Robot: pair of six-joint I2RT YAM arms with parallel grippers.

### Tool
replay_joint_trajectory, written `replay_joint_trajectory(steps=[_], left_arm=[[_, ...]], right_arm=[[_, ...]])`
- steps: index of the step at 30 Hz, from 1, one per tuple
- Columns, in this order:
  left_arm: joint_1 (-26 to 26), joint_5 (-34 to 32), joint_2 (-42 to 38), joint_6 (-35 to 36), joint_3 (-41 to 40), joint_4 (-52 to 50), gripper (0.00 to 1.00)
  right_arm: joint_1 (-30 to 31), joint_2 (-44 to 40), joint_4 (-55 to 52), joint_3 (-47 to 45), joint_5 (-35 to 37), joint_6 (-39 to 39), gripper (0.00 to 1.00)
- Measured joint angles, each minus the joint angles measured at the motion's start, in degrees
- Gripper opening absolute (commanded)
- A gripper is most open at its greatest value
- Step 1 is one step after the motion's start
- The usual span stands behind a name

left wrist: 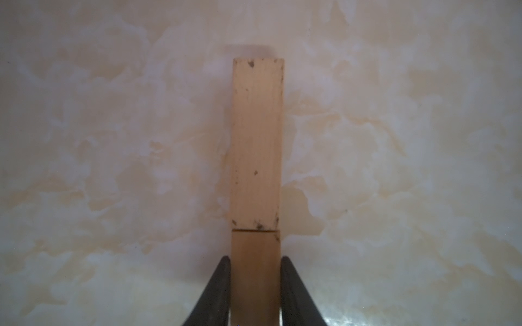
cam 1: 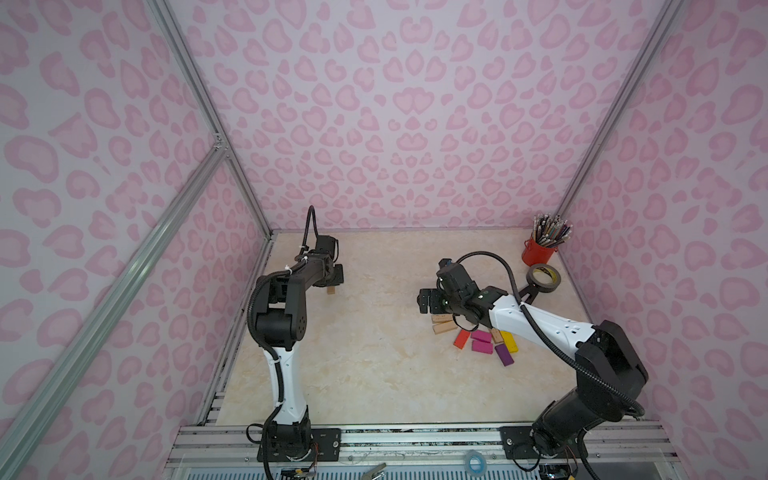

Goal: Assemble the letter k with building blocks
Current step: Assemble the building block at the center of the board.

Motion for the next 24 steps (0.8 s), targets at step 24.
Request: replay_joint_trajectory(steps=[24], left_arm=[[0.2, 0.7, 0.1, 0.0, 0.0, 0.0, 0.33]], right_arm=[[0.0, 0.0, 0.0, 0.0, 0.0, 0.0, 0.99]])
